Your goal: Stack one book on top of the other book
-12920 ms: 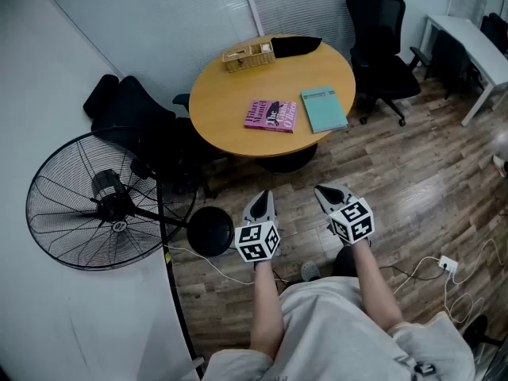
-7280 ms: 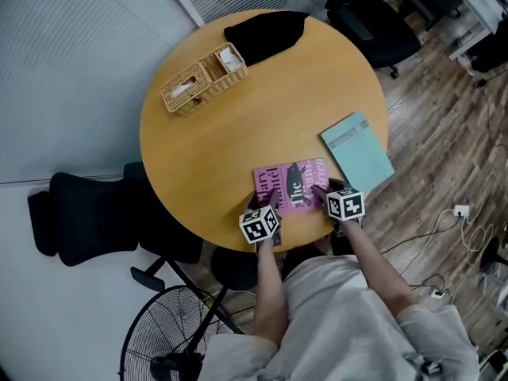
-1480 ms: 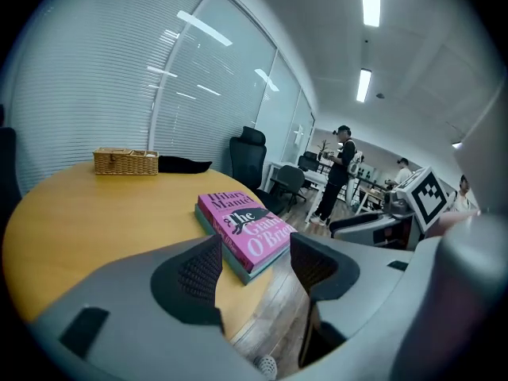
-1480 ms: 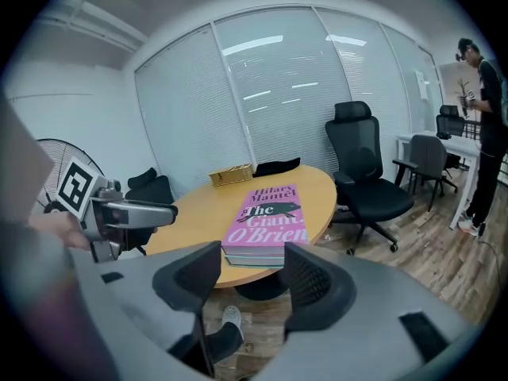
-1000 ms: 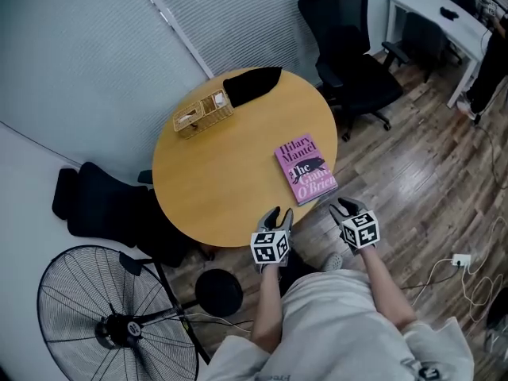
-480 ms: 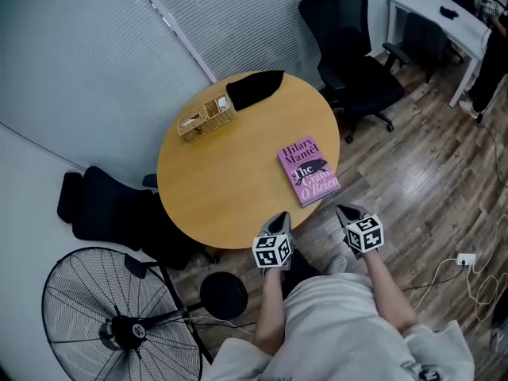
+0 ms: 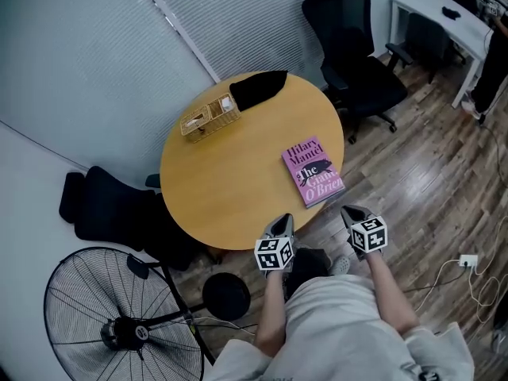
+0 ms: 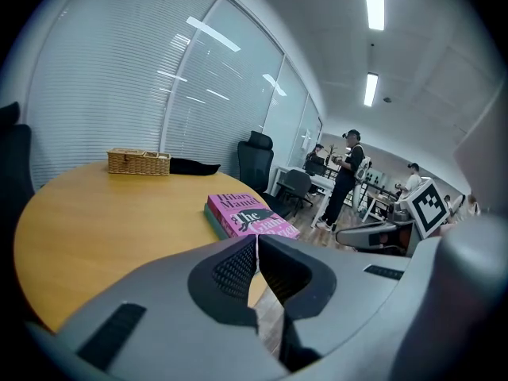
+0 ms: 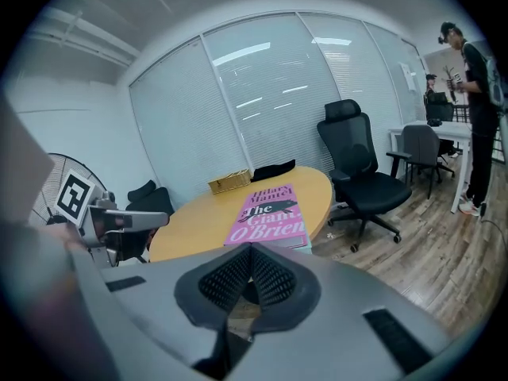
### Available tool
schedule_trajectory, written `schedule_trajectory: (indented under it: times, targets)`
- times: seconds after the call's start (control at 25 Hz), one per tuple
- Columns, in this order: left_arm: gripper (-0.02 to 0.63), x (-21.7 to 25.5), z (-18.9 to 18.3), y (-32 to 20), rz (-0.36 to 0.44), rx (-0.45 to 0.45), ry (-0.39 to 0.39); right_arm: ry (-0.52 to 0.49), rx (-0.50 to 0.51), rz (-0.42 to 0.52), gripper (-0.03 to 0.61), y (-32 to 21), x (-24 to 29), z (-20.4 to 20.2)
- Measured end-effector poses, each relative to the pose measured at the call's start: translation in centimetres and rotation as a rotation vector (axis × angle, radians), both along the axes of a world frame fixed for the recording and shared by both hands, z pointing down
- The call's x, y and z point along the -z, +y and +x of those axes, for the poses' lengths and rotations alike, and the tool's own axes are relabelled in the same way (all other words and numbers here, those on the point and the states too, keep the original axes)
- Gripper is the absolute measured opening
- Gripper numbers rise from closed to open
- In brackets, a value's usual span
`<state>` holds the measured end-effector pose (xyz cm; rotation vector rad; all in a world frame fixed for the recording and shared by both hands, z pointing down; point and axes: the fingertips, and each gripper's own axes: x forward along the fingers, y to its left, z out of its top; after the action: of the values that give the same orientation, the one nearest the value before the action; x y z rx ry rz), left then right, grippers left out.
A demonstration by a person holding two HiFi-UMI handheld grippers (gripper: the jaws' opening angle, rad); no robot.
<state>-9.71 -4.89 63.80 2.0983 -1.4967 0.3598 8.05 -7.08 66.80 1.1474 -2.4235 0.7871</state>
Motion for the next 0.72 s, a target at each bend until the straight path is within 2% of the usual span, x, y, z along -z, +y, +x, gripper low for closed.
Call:
schedule_trajectory:
  times: [0.72]
  targets:
    - [0.031,0.57,-0.28,-0.92,0.013,0.031,0.018,-0.013,-0.005,-0.023,0.02,-0.41,-0.41,0.35]
